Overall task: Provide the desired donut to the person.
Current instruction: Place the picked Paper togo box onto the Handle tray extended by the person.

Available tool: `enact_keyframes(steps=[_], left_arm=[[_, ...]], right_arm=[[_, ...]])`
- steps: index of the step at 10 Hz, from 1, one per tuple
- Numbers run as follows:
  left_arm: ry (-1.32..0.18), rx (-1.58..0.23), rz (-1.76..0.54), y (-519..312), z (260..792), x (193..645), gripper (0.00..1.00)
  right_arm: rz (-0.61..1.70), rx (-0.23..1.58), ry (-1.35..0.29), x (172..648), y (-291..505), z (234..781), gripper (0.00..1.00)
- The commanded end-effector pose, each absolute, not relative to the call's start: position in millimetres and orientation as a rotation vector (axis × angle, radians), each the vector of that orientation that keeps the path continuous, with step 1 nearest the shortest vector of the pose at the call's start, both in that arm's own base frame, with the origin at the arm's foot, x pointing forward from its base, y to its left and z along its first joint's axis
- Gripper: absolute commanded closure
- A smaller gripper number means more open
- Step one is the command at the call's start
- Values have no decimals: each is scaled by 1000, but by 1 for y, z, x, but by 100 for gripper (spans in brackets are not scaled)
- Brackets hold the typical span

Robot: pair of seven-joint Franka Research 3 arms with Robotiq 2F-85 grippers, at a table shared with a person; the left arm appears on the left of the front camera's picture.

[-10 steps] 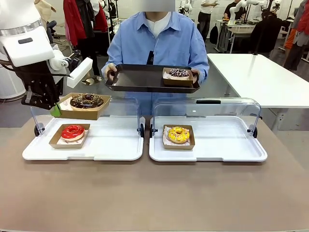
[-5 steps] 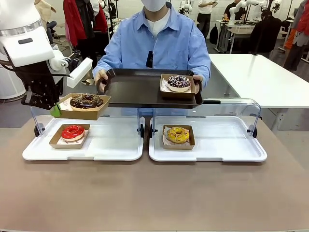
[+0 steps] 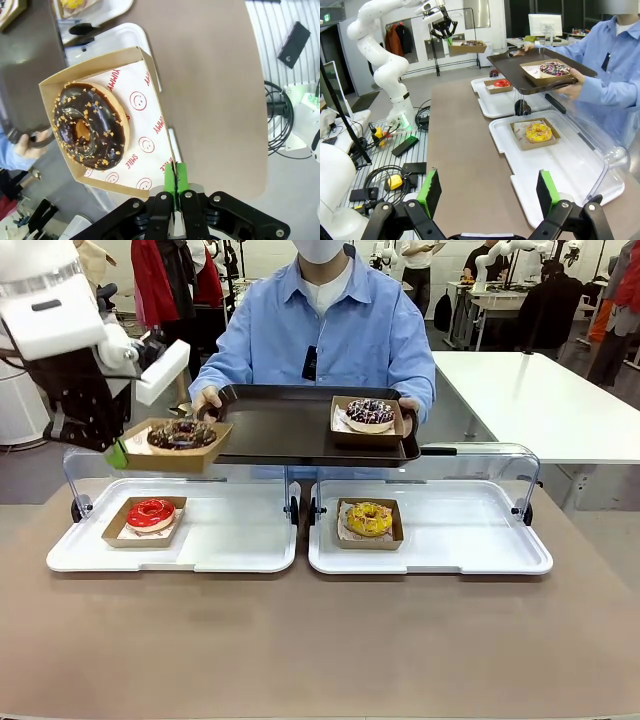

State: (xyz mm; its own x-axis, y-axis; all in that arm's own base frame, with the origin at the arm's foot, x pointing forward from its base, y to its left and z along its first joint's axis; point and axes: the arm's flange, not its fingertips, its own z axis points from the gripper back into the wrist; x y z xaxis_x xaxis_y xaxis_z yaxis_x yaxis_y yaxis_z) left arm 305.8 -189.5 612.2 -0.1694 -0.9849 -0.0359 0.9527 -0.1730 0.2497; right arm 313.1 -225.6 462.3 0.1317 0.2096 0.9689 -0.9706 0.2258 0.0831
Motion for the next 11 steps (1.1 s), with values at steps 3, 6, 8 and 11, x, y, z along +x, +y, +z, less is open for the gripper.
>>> enact_keyframes(steps=[3,6,8,11], left_arm=[[-251,343,-1708,-221,660,339,99],[-269,306,-1735,-267,656,410,99],[-259,245,-1722,-282,638,449,99],[-223,239,-1701,-294,619,495,99]], right_arm=[[1080,944,-1067,312,-226,462,0],[1080,944,-1067,312,-226,462,0],[1080,944,-1067,312,-226,462,0],[1080,944,-1067,312,-226,462,0]])
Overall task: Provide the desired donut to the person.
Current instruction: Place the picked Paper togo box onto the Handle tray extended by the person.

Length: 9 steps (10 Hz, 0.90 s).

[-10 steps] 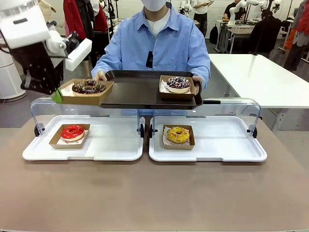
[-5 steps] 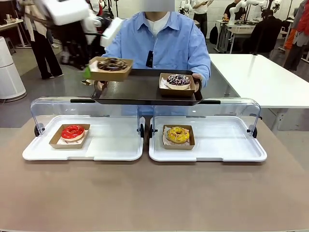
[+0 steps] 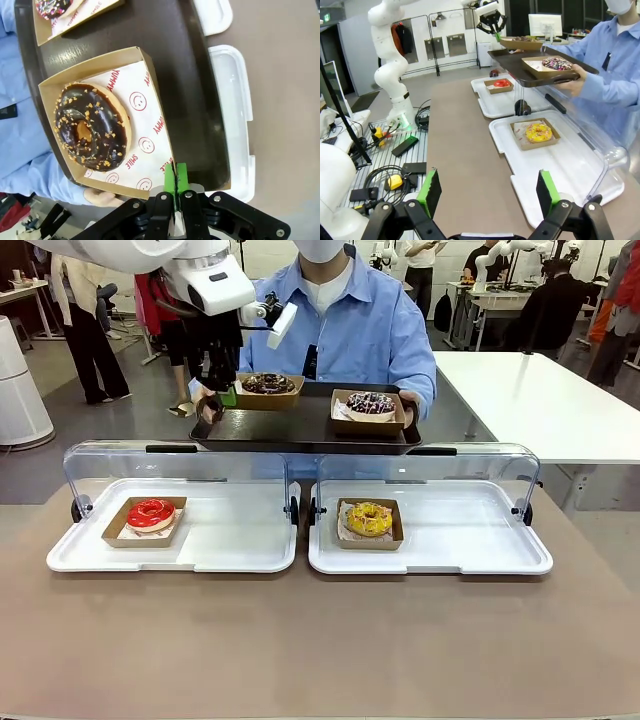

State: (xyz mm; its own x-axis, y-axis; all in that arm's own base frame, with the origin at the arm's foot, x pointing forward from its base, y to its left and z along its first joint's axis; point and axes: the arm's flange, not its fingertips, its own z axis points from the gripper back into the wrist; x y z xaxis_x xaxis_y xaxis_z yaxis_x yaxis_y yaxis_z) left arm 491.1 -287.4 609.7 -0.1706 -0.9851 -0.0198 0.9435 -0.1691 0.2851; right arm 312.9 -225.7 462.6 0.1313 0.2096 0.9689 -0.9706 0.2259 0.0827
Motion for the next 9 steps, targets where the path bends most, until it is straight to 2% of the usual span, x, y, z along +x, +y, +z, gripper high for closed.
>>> enact_keyframes(steps=[1,7,8,9], left_arm=[[-214,236,-1690,-295,611,500,99],[-146,231,-1694,-303,579,528,99],[-152,219,-1685,-302,578,528,41],[-156,221,-1682,-302,578,526,39]], right_arm=[[1080,944,-1067,312,-226,462,0],[1080,944,-1067,312,-226,462,0],[1080,944,-1067,312,-226,462,0],[1080,944,-1067,312,-226,462,0]])
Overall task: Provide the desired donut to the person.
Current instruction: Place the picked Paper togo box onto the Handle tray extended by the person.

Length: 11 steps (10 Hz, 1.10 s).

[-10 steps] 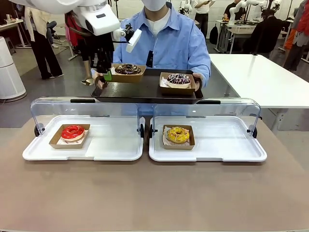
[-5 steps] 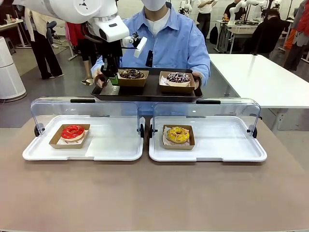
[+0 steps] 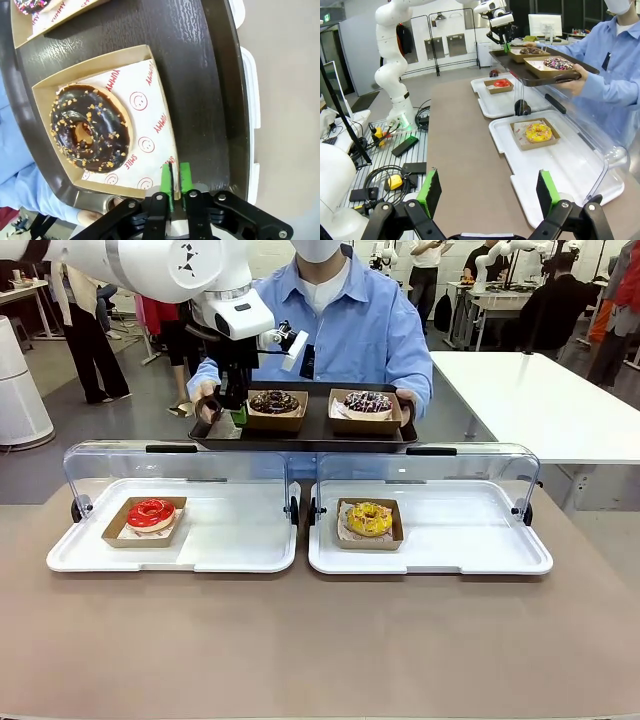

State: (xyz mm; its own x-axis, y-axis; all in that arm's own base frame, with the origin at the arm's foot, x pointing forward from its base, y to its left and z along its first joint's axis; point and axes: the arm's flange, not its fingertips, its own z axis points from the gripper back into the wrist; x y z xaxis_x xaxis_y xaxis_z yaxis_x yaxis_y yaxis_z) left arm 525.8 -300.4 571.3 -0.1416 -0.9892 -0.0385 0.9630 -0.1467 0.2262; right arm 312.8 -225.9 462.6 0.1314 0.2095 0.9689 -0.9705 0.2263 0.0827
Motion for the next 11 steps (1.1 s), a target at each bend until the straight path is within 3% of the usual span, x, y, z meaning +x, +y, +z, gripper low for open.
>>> enact_keyframes(steps=[1,3,4,6,11], left_arm=[[-153,224,-1685,-302,579,527,0],[-147,220,-1691,-302,578,527,0],[-148,218,-1694,-301,578,526,17],[-146,213,-1701,-301,578,527,0],[-139,184,-1700,-300,577,522,0]], right_arm=[[1080,944,-1067,312,-226,462,0],[1080,944,-1067,312,-226,462,0],[1080,944,-1067,312,-226,462,0],[1080,944,-1067,312,-226,462,0],[1080,944,-1067,312,-226,462,0]])
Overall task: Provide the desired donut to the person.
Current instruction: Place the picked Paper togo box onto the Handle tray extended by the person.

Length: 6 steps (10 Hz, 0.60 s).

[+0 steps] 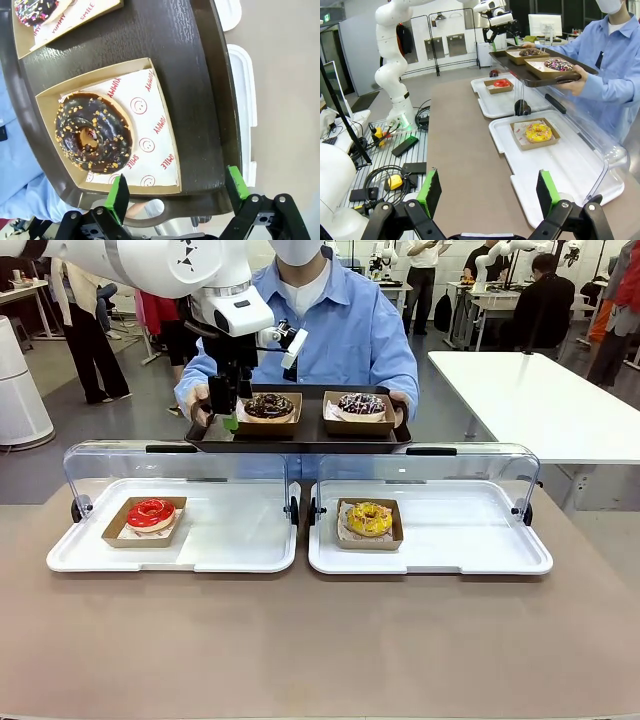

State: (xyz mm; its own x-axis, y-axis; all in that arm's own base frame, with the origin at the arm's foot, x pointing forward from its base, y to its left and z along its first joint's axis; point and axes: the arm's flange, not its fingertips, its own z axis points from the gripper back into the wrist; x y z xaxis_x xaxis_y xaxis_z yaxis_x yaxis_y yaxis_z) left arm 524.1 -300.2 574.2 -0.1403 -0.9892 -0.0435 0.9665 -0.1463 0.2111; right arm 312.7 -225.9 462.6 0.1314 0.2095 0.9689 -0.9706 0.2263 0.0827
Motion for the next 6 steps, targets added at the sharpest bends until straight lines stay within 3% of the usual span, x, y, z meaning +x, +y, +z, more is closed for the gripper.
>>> enact_keyframes(steps=[1,6], left_arm=[[-142,169,-1726,-300,579,517,0],[-182,152,-1885,-261,572,422,0]], right_arm=[[1080,944,-1067,312,-226,462,0],[1080,944,-1067,312,-226,462,0]])
